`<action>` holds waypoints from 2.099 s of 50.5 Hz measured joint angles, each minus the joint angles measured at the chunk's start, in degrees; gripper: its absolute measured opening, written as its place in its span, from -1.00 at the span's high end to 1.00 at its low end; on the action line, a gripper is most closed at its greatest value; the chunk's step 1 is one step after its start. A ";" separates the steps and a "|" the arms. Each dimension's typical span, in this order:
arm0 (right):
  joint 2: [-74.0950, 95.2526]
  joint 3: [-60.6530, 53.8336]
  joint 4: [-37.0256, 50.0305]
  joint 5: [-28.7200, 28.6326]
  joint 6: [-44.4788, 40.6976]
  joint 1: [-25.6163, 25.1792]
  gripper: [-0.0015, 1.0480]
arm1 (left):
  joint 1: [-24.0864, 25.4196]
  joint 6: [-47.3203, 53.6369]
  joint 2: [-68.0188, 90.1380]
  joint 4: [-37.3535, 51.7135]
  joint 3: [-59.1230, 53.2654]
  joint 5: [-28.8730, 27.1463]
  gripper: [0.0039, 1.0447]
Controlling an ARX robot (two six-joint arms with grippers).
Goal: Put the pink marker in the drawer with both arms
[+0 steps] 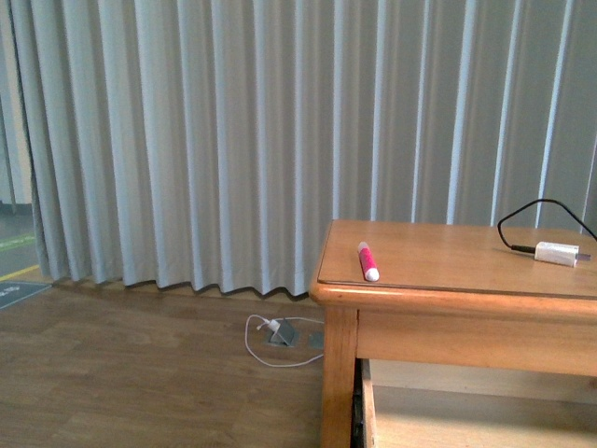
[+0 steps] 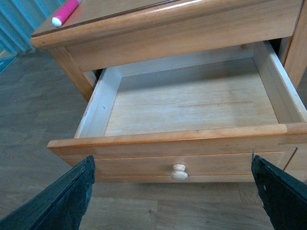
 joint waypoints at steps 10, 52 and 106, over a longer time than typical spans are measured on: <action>0.00 -0.02 0.00 0.00 0.00 0.00 -0.84 | -3.34 1.25 18.97 -0.52 18.18 6.75 -0.89; 0.00 0.00 0.00 0.00 0.00 0.00 -0.84 | -21.99 -3.52 84.04 5.77 67.45 0.22 -0.89; 0.00 0.00 0.00 0.00 0.00 0.00 -0.84 | -25.31 -3.69 103.56 -11.74 95.60 -2.82 -0.11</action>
